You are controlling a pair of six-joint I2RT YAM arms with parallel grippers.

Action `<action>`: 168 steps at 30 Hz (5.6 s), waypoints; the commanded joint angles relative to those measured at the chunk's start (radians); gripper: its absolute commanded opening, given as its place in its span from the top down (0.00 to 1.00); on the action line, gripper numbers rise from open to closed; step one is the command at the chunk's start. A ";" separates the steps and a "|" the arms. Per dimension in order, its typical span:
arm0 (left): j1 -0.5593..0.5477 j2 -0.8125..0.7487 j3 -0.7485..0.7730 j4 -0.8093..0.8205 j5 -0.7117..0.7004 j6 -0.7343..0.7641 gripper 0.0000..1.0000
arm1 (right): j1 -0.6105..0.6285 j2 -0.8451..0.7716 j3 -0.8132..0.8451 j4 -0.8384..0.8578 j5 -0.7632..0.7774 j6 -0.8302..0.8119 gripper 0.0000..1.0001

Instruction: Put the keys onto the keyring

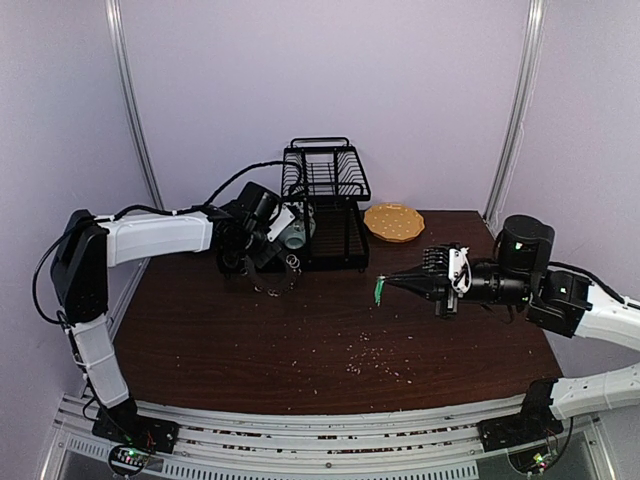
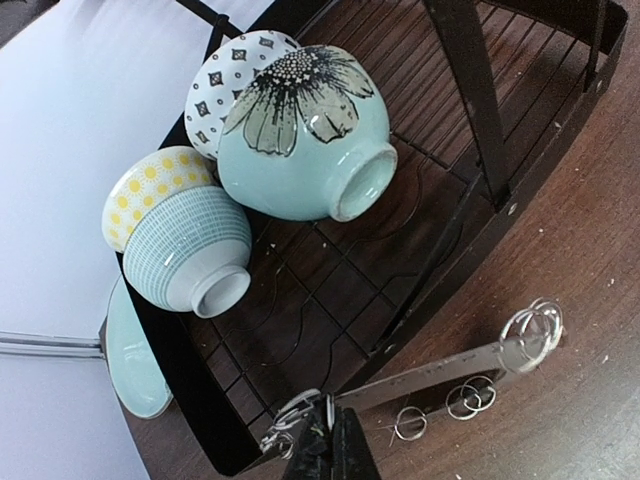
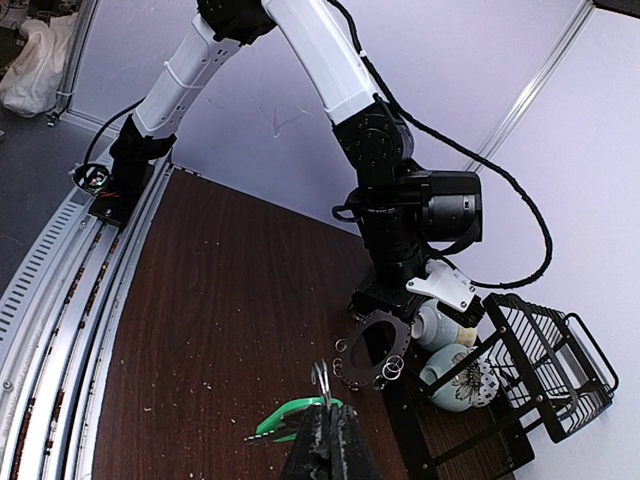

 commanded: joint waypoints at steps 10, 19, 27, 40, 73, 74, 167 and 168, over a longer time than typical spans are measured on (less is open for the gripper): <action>0.035 0.000 0.070 0.066 -0.008 -0.038 1.00 | -0.005 -0.004 0.008 0.002 -0.005 -0.003 1.00; 0.040 -0.063 -0.010 0.087 0.001 -0.125 1.00 | -0.005 -0.002 0.011 -0.001 -0.005 -0.008 1.00; 0.040 -0.044 -0.039 0.133 0.056 -0.074 1.00 | -0.005 0.005 0.017 0.000 -0.014 -0.011 1.00; 0.044 -0.038 -0.029 0.138 0.065 -0.037 0.73 | -0.005 0.004 0.019 -0.003 -0.015 -0.011 1.00; 0.527 -0.266 -0.877 1.050 0.771 -0.676 0.02 | -0.005 -0.014 -0.007 0.034 -0.050 -0.002 1.00; 0.529 -0.218 -0.869 1.118 0.843 -0.692 0.02 | -0.005 -0.016 -0.007 0.029 -0.051 -0.002 1.00; -0.251 -0.199 0.338 -0.562 1.150 -0.115 1.00 | 0.163 0.142 0.342 -0.367 0.389 -0.470 1.00; -0.254 -0.191 0.350 -0.568 1.152 -0.115 1.00 | 0.166 0.145 0.345 -0.380 0.379 -0.477 1.00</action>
